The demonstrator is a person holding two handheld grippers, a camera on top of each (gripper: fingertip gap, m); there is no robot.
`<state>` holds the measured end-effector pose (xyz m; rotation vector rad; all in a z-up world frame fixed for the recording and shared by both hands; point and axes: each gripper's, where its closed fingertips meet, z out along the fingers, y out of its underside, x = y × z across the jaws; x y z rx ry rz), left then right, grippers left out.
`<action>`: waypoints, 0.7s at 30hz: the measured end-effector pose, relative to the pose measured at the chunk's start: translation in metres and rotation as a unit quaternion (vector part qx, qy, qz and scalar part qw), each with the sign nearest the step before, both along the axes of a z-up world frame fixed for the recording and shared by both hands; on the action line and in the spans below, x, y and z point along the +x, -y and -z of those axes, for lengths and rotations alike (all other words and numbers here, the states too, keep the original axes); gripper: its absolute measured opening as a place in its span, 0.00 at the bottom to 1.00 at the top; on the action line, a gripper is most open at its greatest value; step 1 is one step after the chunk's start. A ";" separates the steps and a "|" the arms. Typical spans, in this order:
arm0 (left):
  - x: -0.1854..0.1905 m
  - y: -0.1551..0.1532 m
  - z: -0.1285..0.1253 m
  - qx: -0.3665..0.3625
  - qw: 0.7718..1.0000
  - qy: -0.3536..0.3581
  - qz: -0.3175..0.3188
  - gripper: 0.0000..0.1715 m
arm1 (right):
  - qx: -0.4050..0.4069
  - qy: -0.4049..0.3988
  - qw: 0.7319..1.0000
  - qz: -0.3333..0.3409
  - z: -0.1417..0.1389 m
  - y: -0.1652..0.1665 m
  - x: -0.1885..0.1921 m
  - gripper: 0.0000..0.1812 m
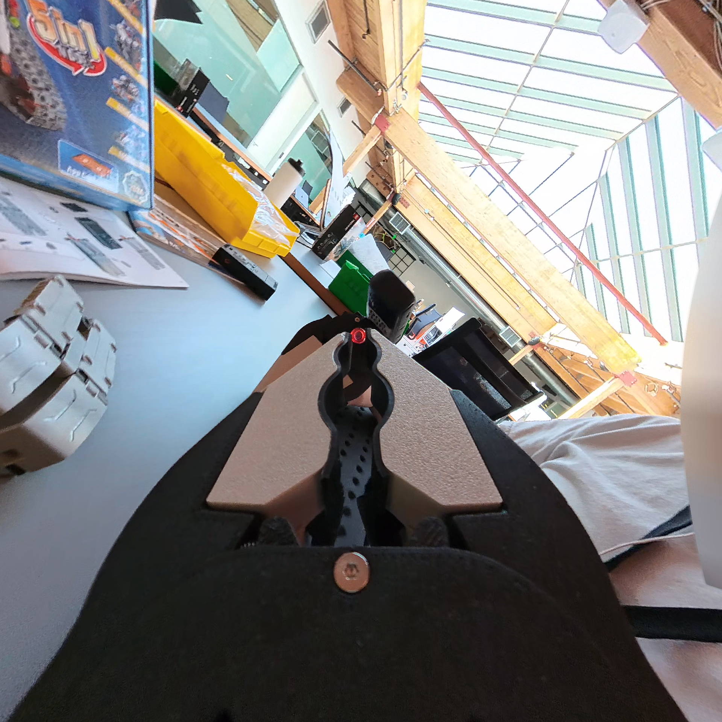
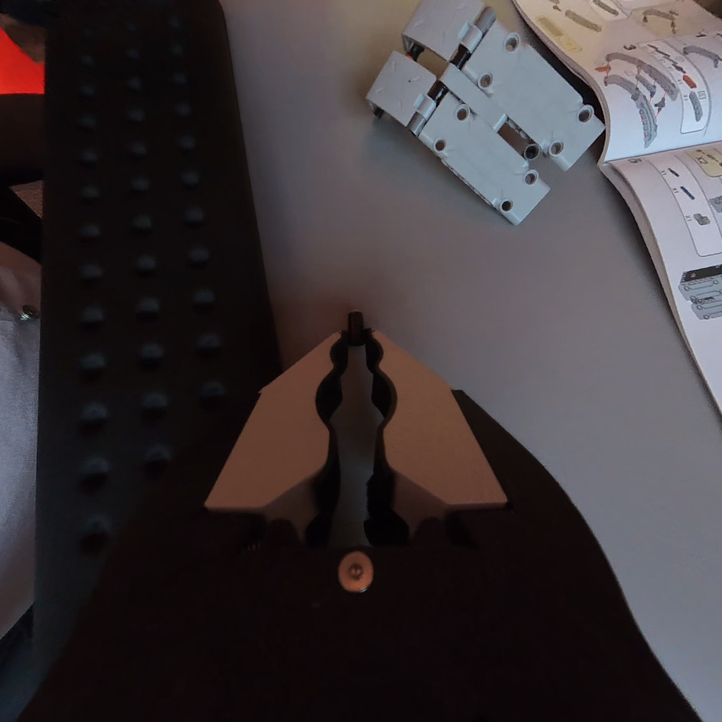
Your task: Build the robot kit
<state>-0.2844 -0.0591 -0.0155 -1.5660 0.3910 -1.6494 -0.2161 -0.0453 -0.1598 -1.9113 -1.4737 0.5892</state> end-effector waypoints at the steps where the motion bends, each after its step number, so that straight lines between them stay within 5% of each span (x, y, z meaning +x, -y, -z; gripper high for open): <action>1: 0.001 -0.002 0.003 -0.004 1.000 0.000 -0.001 0.02 | -0.003 -0.004 1.000 -0.001 0.000 0.000 0.000 0.05; 5: 0.006 -0.003 0.011 -0.016 1.000 0.009 0.001 0.02 | 0.028 -0.005 0.999 -0.019 -0.003 0.003 -0.001 0.04; 10: 0.013 0.001 0.022 -0.021 1.000 0.004 0.011 0.02 | 0.246 -0.004 0.968 -0.053 -0.037 0.012 -0.008 0.04; 13: 0.015 0.004 0.022 -0.023 1.000 0.005 0.014 0.02 | 0.296 -0.008 0.953 -0.065 -0.050 0.022 -0.012 0.04; 18: 0.025 0.014 0.024 -0.038 0.999 0.008 0.031 0.02 | 0.262 -0.073 0.962 -0.025 -0.085 0.037 -0.019 0.04; 21: 0.032 0.023 0.027 -0.064 0.996 0.028 0.054 0.02 | 0.127 -0.186 0.974 0.012 -0.106 0.057 -0.031 0.04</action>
